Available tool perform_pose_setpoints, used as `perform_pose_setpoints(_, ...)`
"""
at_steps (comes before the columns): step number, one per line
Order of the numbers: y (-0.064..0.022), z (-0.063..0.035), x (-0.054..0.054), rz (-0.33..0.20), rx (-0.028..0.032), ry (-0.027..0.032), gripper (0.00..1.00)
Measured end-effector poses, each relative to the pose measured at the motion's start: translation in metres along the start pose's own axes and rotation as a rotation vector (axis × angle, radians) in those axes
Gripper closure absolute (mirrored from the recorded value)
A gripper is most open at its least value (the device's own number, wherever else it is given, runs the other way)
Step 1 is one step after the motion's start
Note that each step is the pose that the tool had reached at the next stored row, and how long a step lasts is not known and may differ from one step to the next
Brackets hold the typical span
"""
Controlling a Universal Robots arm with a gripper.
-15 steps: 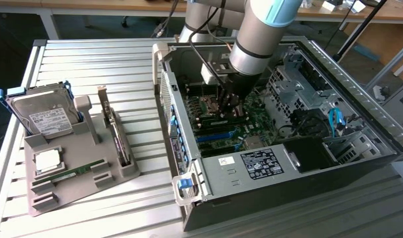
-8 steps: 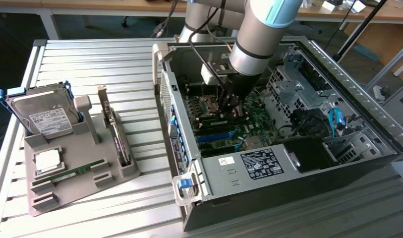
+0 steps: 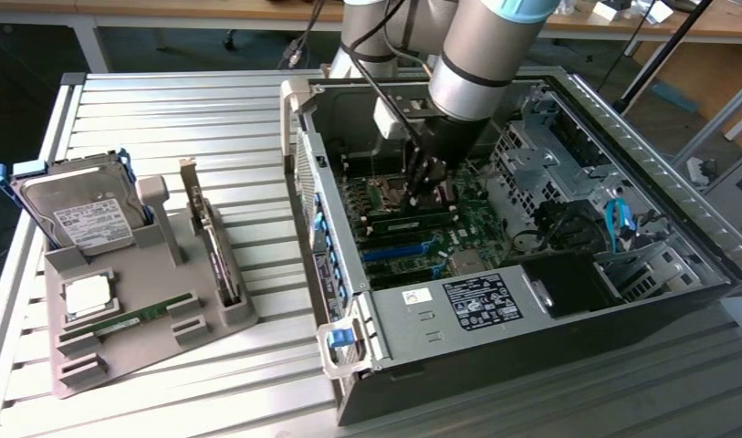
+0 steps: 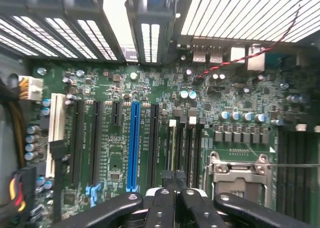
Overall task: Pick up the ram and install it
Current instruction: 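Press down the ram until it locks into place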
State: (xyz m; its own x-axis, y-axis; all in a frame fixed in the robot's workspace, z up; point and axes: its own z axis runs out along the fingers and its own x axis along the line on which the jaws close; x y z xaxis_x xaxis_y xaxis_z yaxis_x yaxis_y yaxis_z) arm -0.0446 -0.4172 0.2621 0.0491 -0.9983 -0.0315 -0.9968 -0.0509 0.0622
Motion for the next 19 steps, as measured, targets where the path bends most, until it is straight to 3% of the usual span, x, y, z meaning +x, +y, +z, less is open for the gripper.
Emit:
perform_pose_setpoints(6,0.0010,-0.0167,-0.001,0.000,-0.0002,0.0003,0.88)
perform_pose_setpoints(19,0.0011,-0.0170,-0.001,0.000,-0.0001,0.0002,0.88)
